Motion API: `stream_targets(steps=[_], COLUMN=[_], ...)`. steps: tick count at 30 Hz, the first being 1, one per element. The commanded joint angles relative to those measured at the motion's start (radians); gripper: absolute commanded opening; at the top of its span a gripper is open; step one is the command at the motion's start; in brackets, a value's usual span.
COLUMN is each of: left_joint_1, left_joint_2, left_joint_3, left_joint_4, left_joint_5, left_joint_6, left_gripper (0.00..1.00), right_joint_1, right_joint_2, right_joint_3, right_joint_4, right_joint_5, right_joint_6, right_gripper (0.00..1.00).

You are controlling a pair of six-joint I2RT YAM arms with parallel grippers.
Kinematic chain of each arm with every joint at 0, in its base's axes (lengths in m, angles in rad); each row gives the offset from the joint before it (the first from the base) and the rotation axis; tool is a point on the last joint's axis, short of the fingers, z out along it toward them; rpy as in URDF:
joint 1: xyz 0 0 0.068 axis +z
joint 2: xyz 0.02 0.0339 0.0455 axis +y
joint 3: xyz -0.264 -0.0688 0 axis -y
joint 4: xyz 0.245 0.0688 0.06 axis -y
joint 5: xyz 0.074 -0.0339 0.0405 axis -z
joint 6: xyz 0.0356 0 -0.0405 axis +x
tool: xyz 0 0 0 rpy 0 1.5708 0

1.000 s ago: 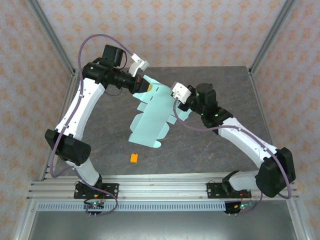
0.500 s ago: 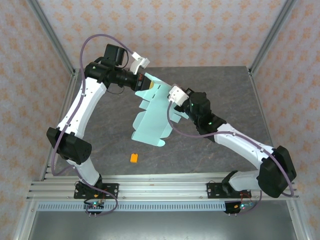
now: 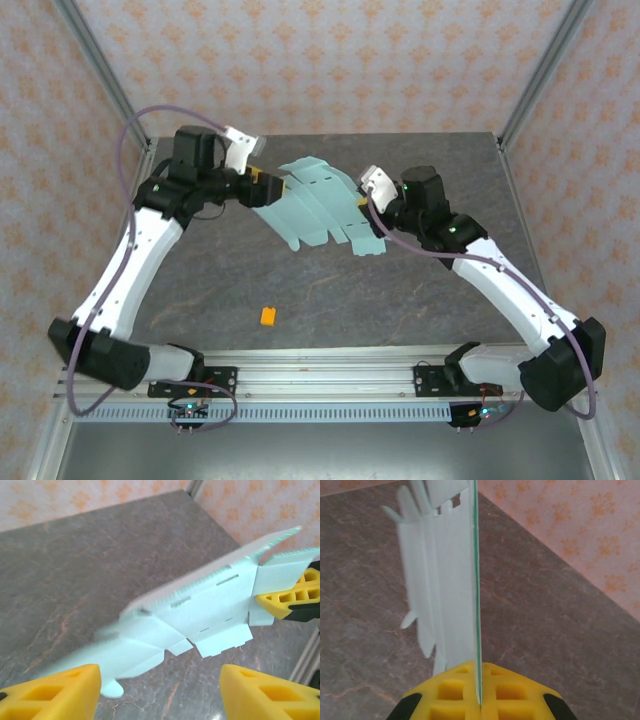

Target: Fold the paper box

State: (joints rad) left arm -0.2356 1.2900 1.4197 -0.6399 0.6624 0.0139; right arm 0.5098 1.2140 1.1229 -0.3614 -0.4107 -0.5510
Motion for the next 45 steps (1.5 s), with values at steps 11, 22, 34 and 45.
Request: stream_targets(steps=[11, 22, 34, 45], left_joint_1=[-0.003, -0.011, -0.259, -0.357], left_joint_2=[-0.090, -0.071, -0.036, 0.300], left_joint_3=[-0.218, -0.217, -0.355, -0.362], left_joint_4=[0.271, 0.292, 0.322, 0.506], left_joint_5=[-0.087, -0.268, -0.287, -0.201], left_joint_6=[0.203, -0.034, -0.165, -0.089], left_gripper=[0.82, 0.81, 0.72, 0.53], right_joint_1=[-0.106, -0.123, -0.194, -0.197], right_joint_2=[0.111, 0.173, 0.354, 0.582], right_joint_3=[0.249, 0.285, 0.326, 0.475], right_joint_4=[-0.297, -0.434, -0.583, -0.632], right_joint_5=[-0.251, -0.351, -0.116, 0.059], right_joint_6=[0.137, 0.310, 0.287, 0.183], right_gripper=[0.00, 0.00, 0.00, 0.00])
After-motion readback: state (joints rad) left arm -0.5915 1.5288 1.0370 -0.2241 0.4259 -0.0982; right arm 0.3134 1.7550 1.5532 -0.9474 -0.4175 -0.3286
